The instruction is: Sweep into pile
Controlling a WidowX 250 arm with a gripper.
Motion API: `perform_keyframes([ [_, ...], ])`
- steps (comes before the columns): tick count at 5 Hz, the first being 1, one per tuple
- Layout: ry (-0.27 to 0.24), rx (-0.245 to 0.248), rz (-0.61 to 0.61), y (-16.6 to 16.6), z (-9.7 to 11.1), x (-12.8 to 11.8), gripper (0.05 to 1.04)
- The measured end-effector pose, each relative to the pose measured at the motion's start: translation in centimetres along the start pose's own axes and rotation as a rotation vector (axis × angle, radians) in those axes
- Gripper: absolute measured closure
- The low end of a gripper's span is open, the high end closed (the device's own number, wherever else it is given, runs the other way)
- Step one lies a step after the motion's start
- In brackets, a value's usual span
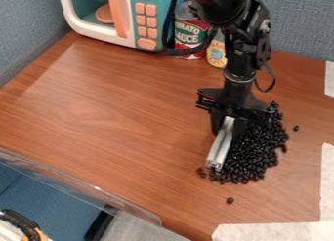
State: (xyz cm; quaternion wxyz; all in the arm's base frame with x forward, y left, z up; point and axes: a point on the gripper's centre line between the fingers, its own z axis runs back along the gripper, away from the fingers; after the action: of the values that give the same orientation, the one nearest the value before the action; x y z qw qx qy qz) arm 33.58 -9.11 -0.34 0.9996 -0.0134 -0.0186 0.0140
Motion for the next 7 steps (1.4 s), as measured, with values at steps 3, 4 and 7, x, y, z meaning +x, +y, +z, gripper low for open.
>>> perform_keyframes([
  [3, 0.013, 0.070, -0.019, 0.2, 0.6, -0.5, 0.715],
  [4, -0.015, 0.082, 0.010, 1.5, 2.2, -0.6, 0.715],
  [7, -0.051, 0.092, 0.161, 7.0, 4.2, -5.1, 0.715],
])
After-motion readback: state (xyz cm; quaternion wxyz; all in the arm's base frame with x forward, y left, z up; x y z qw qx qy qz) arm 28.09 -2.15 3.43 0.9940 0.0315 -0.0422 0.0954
